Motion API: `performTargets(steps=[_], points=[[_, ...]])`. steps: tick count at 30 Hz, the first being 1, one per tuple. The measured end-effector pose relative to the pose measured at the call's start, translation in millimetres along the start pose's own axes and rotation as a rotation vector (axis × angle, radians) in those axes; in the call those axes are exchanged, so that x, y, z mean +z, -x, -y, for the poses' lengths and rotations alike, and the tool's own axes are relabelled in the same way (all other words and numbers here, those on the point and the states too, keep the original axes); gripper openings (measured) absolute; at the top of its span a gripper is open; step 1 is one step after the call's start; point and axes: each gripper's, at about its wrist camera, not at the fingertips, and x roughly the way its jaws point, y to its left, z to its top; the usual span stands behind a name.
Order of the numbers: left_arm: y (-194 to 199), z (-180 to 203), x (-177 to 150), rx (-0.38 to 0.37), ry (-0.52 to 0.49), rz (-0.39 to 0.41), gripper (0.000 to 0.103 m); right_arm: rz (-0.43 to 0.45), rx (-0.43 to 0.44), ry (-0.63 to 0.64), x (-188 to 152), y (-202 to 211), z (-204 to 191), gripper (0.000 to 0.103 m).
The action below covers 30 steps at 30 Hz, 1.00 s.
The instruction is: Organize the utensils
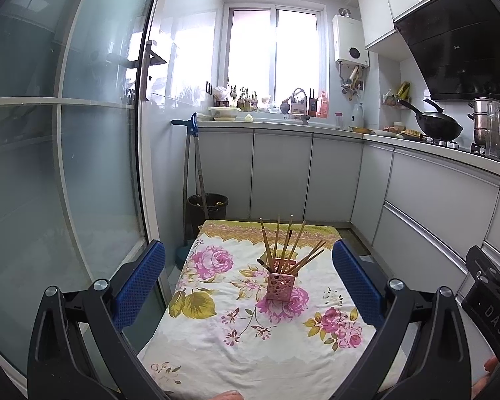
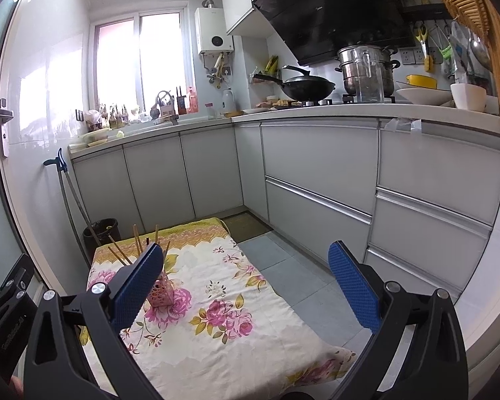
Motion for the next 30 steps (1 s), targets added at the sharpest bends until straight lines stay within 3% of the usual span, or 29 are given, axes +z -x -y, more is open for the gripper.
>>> performTargets(steps=[14,24,26,30], points=[[-2.4,-2.1,-1.2,0.002,0.004,-0.006,0.096,-0.008,0.014,0.014,1.4,-0.3,-1.4,0.097],[4.3,1.6,-1.5,-0.006,-0.03,0.069,0.092,-0.015,0.015,0.013,0.4,-4.8,0.5,0.097],[1.5,0.0,-0.7,-0.013,-0.017,0.061,0.096,-0.016,0.015,0.011,0.0,-5.5,0.7,0.097],[-4.8,-4.0,-0.3,0.001,0.001,0.034,0.096,-0.017,0.013,0.017,-0.9,-7.0,-0.4,0.097]])
